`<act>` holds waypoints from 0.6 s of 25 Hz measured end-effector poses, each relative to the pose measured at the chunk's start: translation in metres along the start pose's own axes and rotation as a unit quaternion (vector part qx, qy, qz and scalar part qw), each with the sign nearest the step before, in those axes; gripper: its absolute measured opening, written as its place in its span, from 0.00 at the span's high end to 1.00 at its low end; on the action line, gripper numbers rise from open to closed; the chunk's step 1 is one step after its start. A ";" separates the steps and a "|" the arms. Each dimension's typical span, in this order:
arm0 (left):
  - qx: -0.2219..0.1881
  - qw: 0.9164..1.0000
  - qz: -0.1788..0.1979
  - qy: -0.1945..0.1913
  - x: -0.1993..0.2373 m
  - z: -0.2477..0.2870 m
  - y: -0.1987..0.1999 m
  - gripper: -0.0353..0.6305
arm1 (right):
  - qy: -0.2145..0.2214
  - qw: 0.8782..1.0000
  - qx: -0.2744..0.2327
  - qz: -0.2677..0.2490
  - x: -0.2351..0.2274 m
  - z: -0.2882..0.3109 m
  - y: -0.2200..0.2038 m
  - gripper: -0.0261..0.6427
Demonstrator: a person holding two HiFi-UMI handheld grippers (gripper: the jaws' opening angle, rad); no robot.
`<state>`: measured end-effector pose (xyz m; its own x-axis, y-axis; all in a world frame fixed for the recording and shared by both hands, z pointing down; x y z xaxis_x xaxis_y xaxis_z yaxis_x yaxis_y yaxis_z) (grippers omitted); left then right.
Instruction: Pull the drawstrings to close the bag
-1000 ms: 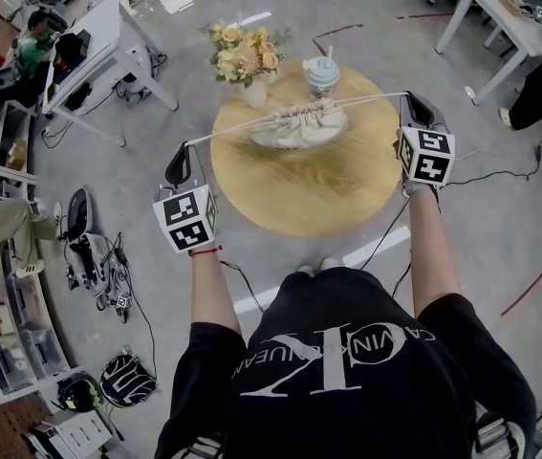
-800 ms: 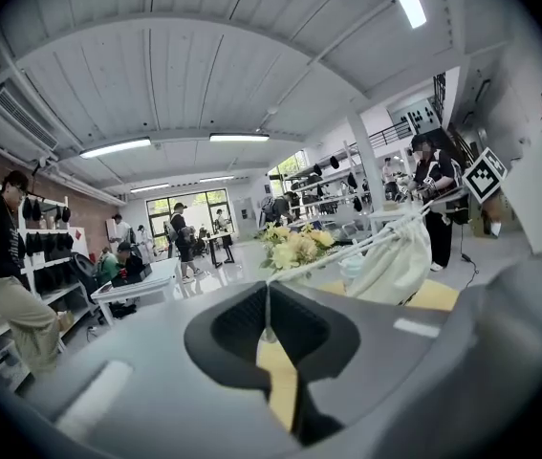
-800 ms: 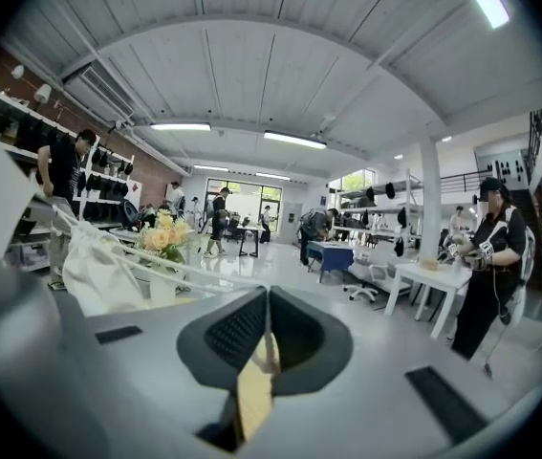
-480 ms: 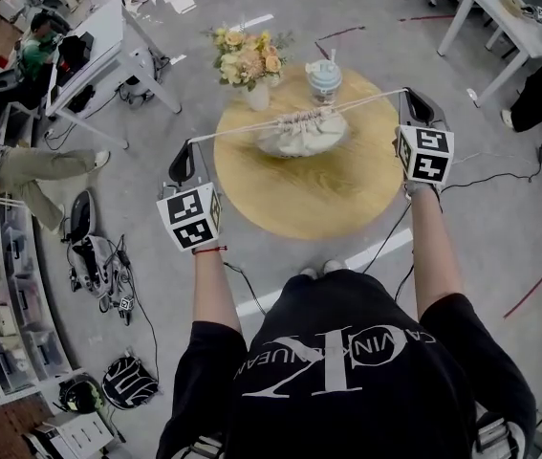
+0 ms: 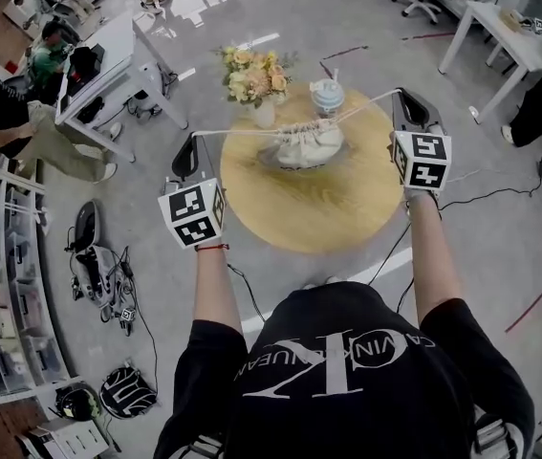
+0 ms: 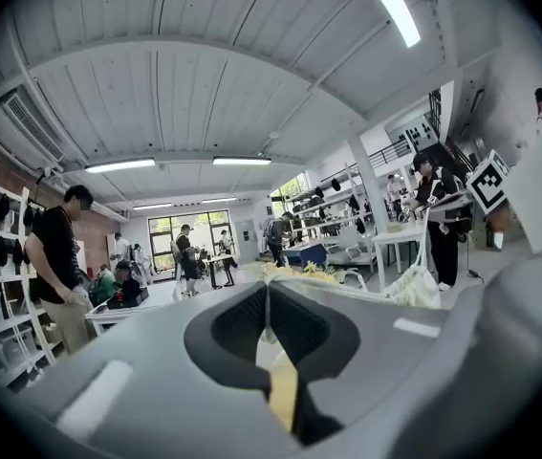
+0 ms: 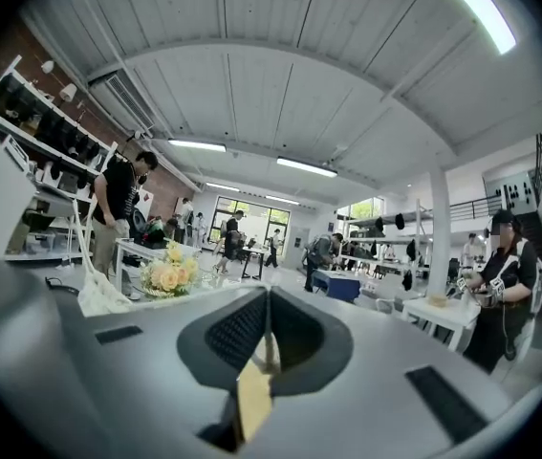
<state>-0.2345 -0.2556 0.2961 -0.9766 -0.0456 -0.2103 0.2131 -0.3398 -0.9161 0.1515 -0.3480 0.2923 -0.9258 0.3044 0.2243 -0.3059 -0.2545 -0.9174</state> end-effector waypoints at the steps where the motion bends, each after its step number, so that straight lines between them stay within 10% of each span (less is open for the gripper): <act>1: -0.004 1.000 0.000 0.000 0.001 0.000 0.004 0.93 | 0.001 1.000 -0.002 -0.003 0.001 0.000 0.003 0.93; 15: -0.058 0.998 0.001 0.000 -0.008 -0.008 0.049 0.93 | 0.004 0.998 -0.054 -0.015 0.002 -0.012 0.047 0.93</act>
<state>-0.2160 -0.2646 0.2503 -0.9764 -0.0459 -0.2112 0.2161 -0.2282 -0.9493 0.1377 -0.3485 0.2460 -0.9149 0.3172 0.2497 -0.3067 -0.1442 -0.9408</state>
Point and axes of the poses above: the fingertips, and each gripper's own axes: z forward along the fingers, x to its left, y out of its top, the point moved 4 cm from there along -z, backward along the fingers, and after that the axes turned 14 degrees about x, right-handed, at the moved point
